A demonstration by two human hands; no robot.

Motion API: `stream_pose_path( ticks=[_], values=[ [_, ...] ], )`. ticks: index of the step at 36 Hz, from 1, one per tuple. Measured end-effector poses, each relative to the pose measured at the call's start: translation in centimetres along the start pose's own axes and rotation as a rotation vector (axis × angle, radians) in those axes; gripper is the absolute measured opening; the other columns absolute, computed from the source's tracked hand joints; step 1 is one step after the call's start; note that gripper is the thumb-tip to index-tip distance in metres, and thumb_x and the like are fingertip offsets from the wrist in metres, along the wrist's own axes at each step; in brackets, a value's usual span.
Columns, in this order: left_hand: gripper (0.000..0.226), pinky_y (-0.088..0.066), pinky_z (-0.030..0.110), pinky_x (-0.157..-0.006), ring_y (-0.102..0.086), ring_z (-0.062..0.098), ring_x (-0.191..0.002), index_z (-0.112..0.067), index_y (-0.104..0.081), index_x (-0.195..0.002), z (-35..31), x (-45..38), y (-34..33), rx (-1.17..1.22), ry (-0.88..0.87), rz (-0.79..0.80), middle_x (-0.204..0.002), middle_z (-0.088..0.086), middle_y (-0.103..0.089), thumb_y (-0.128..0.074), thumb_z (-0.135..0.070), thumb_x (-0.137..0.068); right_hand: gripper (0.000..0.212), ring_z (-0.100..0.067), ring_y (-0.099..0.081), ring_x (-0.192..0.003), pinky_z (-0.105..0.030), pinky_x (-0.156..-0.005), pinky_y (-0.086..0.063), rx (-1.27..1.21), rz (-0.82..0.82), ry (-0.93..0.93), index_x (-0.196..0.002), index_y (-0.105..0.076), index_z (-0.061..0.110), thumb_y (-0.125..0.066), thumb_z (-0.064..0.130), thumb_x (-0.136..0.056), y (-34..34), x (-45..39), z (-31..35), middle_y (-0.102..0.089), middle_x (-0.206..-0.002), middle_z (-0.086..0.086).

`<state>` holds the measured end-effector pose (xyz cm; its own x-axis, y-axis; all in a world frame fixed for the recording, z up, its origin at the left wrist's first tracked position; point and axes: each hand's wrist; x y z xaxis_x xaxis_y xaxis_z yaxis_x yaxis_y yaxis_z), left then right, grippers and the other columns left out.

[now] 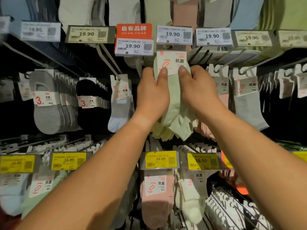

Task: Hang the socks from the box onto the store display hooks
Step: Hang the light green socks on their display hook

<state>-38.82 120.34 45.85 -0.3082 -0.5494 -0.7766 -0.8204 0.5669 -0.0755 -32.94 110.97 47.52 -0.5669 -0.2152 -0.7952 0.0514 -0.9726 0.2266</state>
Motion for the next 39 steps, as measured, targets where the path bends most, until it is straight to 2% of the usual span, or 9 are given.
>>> stream_pose_path(
  ticks=[5,9,13,23,27,30,34,37,39],
  values=[
    [0.032,-0.056,0.042,-0.095,-0.067,0.018,-0.109,-0.014,-0.059,-0.123,0.6,-0.8,-0.5,-0.035,0.116,0.058,-0.12,0.0,-0.069,-0.05,-0.037,-0.103,0.047,-0.027,-0.066,-0.098,-0.044,-0.088,-0.054,-0.067,0.06,-0.15,-0.109,-0.063,0.013,-0.042,0.052,-0.093,-0.7,-0.7,-0.4,-0.069,-0.107,-0.006],
    [0.034,-0.058,0.039,-0.092,-0.068,0.015,-0.104,-0.016,-0.062,-0.122,1.4,-0.5,-0.7,-0.054,0.116,0.057,-0.117,-0.001,-0.071,-0.048,-0.041,-0.104,0.036,-0.024,-0.065,-0.098,-0.035,-0.084,-0.052,-0.027,0.065,-0.134,-0.11,-0.062,0.012,-0.043,0.042,-0.102,-0.7,-0.6,-1.0,-0.068,-0.107,-0.003],
    [0.036,-0.057,0.043,-0.091,-0.069,0.017,-0.103,-0.016,-0.064,-0.118,0.8,-0.9,-0.8,-0.016,0.092,0.027,-0.113,0.0,-0.071,-0.048,-0.043,-0.101,0.037,-0.029,-0.064,-0.096,-0.042,-0.086,-0.053,-0.002,0.035,-0.091,-0.101,-0.062,0.011,-0.044,0.043,-0.101,-0.3,-1.4,-0.5,-0.068,-0.102,-0.008],
    [0.028,-0.057,0.046,-0.09,-0.069,0.02,-0.1,-0.016,-0.061,-0.106,1.0,-0.5,-1.4,0.043,0.112,-0.02,-0.111,0.003,-0.071,-0.049,-0.041,-0.102,0.041,-0.032,-0.065,-0.093,-0.051,-0.085,-0.054,-0.041,0.06,-0.079,-0.097,-0.062,0.011,-0.045,0.048,-0.095,-0.2,-1.8,-1.2,-0.069,-0.099,-0.009],
    [0.023,-0.056,0.048,-0.091,-0.068,0.022,-0.101,-0.025,-0.057,-0.093,1.5,0.3,-1.8,0.065,0.135,-0.066,-0.11,0.002,-0.071,-0.048,-0.046,-0.097,0.046,-0.03,-0.066,-0.094,-0.049,-0.086,-0.054,-0.039,0.133,-0.048,-0.1,-0.064,0.012,-0.043,0.052,-0.092,0.1,-1.8,-1.8,-0.07,-0.101,-0.007],
    [0.022,-0.056,0.048,-0.092,-0.068,0.022,-0.104,-0.028,-0.055,-0.093,2.1,0.8,-1.8,0.068,0.157,-0.061,-0.113,0.002,-0.071,-0.048,-0.048,-0.095,0.043,-0.028,-0.066,-0.098,-0.047,-0.089,-0.053,-0.023,0.2,-0.036,-0.106,-0.065,0.014,-0.043,0.049,-0.094,0.1,-1.7,-2.3,-0.07,-0.105,-0.006],
    [0.033,-0.054,0.048,-0.095,-0.067,0.024,-0.106,-0.018,-0.06,-0.11,2.8,0.1,-1.7,-0.004,0.183,-0.033,-0.115,0.003,-0.07,-0.048,-0.047,-0.099,0.048,-0.032,-0.058,-0.117,-0.047,-0.099,-0.048,-0.015,0.184,-0.056,-0.123,-0.059,0.012,-0.04,0.048,-0.098,-0.8,-2.0,-3.2,-0.063,-0.126,-0.01],
    [0.044,-0.053,0.047,-0.096,-0.064,0.027,-0.107,-0.012,-0.058,-0.12,3.7,-1.1,-1.9,-0.106,0.273,-0.018,-0.118,0.006,-0.066,-0.046,-0.05,-0.102,0.041,-0.033,-0.056,-0.112,-0.035,-0.086,-0.044,0.074,0.176,-0.098,-0.121,-0.056,0.01,-0.038,0.043,-0.104,-2.0,-2.7,-3.7,-0.061,-0.121,-0.014],
    [0.053,-0.053,0.045,-0.096,-0.062,0.031,-0.11,-0.009,-0.056,-0.126,4.3,-1.9,-2.0,-0.168,0.343,0.012,-0.12,0.009,-0.064,-0.044,-0.054,-0.101,0.041,-0.033,-0.054,-0.117,-0.031,-0.083,-0.038,0.105,0.191,-0.152,-0.127,-0.054,0.01,-0.037,0.04,-0.105,-3.1,-3.5,-3.8,-0.058,-0.127,-0.014]
  ],
)
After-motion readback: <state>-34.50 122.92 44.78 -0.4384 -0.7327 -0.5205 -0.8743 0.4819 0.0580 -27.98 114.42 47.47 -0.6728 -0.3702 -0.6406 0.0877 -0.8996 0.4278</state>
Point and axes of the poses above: each hand's wrist, its own x-axis away from the middle knuckle, its own y-axis out of the back of the hand, z = x × y
